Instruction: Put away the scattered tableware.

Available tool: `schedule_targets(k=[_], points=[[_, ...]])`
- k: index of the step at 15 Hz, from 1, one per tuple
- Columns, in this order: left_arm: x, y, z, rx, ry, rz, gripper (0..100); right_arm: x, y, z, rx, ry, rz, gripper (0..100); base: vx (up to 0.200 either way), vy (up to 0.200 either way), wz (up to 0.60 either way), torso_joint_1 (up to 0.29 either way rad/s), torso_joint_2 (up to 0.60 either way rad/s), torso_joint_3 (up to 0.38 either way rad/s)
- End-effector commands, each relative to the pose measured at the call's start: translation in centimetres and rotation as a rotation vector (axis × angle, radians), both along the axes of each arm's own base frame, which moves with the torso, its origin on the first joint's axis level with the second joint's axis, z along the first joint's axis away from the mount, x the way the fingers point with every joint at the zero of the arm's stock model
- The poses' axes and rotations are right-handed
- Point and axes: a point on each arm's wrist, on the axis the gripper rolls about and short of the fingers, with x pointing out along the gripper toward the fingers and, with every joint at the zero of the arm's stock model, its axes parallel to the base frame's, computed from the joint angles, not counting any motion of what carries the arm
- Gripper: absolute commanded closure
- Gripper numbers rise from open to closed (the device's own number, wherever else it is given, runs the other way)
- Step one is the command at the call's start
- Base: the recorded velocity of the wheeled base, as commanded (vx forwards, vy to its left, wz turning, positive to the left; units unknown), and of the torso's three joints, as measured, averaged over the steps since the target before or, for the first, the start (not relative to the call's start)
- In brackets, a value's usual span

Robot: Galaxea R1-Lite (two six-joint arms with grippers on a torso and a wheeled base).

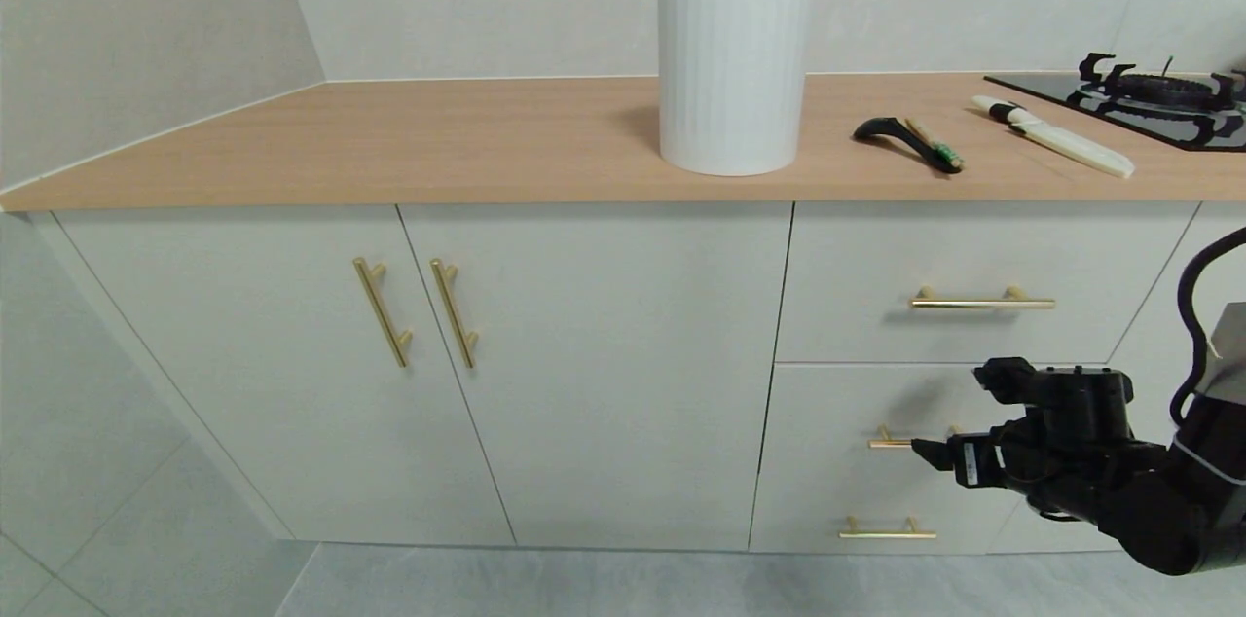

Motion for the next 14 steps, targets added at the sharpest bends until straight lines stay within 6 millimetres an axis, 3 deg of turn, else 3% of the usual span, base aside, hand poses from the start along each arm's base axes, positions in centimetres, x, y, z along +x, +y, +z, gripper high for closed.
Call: schedule_targets(k=[1,10,14], points=[[0.0,0.0,0.0,0.000,0.001,0.000,0,0.3,0.0,-1.7,-0.008,0.031,-0.005,0,0.000,0.000,0.00,0.000,0.00,0.000],[0.0,0.0,0.0,0.000,0.001,0.000,0,2.8,0.2,-3.2,-0.035,-0.034,-0.056,0,0.000,0.000,0.00,0.000,0.00,0.000],[0.0,0.0,0.0,0.000,0.001,0.002,0,3.0,0.3,-3.4,-0.037,-0.037,-0.057,0,0.000,0.000,0.00,0.000,0.00,0.000]])
